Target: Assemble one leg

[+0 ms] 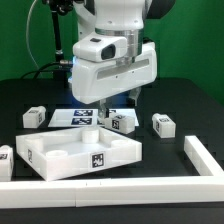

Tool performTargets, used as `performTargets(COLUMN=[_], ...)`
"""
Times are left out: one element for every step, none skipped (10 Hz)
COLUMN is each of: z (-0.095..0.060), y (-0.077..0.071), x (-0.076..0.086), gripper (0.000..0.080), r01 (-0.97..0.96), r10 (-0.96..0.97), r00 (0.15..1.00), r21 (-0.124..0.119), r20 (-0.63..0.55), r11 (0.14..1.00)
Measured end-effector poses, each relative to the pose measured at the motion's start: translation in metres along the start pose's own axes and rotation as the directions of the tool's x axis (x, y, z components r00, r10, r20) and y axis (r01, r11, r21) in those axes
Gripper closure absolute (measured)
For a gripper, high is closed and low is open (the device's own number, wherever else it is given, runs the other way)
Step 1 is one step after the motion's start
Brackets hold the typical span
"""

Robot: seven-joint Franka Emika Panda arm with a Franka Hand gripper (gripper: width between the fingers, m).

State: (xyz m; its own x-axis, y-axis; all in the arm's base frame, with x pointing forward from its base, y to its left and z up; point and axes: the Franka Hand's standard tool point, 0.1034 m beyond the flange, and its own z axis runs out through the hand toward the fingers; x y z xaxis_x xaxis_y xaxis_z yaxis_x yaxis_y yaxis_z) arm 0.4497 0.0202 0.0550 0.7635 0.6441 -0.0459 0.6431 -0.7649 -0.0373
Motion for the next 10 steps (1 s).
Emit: performTargets(z=[0.000,0.000,-0.001,-0.002,-0.004,-0.003,-0.002,-0.002,-0.001,-0.001], y=[0.000,0.001,0.010,0.028,0.051,0.066,0.074,0.071,0.070,0.071], x=[0.000,-0.001,-0.005,-0.015,-0.018,-0.020,-0.022,-0.022,-0.022,-0.023], gripper=[0.0150,0.0150,0.0150,0.0150,0.0150,0.0150,0.0150,0.0150,0.0150,0.0150], r01=[0.000,0.003,0.110,0.196,0.304,0.391,0.476,0.482,0.479,0.478], r10=[0.000,-0.003,-0.110,-0.197,-0.304,-0.392,-0.476,-0.481,-0.479,-0.478], r00=[1.000,1.000,0.994,0.980,0.953,0.920,0.879,0.876,0.878,0.878], r21=[0.000,0.000,0.001,0.025,0.031,0.047,0.050,0.050,0.051,0.051], r20=[0.000,0.000,0.001,0.010,0.005,0.003,-0.015,-0.018,-0.017,-0.017], r11=[1.000,1.000,0.994,0.980,0.952,0.919,0.878,0.875,0.876,0.877])
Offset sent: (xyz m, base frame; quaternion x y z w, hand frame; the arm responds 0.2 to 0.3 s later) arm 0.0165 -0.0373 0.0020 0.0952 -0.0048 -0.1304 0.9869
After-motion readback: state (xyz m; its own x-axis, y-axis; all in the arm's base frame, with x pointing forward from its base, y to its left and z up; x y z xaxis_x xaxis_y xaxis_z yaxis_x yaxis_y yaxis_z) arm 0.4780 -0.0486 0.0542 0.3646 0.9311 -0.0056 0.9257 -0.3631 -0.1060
